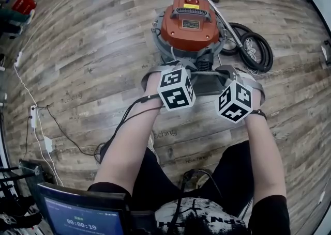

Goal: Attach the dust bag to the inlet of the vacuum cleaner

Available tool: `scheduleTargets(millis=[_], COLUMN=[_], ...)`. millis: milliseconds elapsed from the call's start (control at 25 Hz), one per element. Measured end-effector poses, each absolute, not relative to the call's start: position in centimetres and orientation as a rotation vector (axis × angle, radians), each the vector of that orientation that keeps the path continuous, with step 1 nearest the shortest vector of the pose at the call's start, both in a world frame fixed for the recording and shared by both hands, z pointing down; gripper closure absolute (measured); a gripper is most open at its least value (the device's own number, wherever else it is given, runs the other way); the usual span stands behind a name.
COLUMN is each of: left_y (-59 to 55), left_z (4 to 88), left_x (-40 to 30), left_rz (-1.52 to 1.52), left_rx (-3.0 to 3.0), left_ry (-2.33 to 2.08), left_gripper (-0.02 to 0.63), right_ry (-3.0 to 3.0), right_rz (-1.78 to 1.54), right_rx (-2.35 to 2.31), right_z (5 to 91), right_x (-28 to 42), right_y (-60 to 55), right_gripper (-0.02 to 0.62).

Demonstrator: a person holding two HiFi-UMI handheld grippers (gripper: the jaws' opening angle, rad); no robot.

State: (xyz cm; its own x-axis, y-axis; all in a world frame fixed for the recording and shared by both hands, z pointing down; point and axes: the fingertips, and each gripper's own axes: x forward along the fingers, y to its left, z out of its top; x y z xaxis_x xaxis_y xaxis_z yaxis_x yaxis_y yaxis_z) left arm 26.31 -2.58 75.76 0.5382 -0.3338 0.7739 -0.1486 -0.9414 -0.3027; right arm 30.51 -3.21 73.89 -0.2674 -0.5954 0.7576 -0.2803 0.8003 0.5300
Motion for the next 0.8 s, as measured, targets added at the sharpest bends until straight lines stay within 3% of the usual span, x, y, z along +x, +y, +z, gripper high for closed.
scheduleTargets(millis=[240,800], left_y=[-2.9,-3.4], left_z=[77.2,74.4], left_x=[25.7,27.4], left_rz=[-1.449,-1.321], left_rx=[-2.547,-2.564], left_ry=[0.41,0.429], left_gripper=[0.574,0.56], right_ry=[-1.845,-1.885], right_rz=[-0.421,-0.263], right_rx=[0.64,0.722], right_z=[72.9,75.1], right_x=[29.3,31.7], right_y=[-3.0,-3.7], right_gripper=[0.574,0.574])
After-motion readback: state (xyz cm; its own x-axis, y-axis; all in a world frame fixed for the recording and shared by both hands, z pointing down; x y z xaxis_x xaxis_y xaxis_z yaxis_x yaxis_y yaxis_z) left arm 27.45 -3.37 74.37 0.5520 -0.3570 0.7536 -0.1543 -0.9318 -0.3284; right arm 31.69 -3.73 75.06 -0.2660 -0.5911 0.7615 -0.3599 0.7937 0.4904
